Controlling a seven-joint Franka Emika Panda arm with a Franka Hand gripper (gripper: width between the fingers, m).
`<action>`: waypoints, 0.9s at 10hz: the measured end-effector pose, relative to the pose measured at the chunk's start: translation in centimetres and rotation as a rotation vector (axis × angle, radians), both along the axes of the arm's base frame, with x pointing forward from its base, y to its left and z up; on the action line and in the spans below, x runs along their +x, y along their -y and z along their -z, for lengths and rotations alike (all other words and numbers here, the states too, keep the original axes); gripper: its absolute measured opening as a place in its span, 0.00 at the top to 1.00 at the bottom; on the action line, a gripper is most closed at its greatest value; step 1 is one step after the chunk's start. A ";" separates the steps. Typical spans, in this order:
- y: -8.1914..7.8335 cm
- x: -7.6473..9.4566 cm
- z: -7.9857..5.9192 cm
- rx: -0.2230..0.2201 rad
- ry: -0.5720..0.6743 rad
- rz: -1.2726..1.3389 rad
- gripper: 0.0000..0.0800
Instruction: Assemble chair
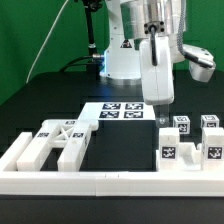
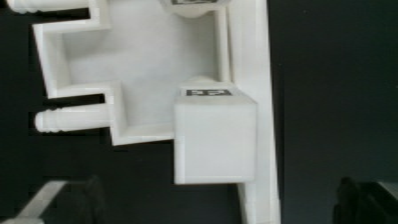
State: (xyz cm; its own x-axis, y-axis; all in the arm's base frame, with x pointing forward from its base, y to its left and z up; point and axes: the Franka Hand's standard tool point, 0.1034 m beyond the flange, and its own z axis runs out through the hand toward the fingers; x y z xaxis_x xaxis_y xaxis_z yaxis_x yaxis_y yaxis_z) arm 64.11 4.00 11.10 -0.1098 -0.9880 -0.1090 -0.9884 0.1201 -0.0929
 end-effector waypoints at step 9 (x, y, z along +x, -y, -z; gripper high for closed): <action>-0.9 -0.7 0.5 -0.101 0.086 -0.488 0.19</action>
Offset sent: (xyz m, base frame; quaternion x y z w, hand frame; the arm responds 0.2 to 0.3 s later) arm -0.0208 -0.0027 0.0048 -0.0003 0.0221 -0.1264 0.9917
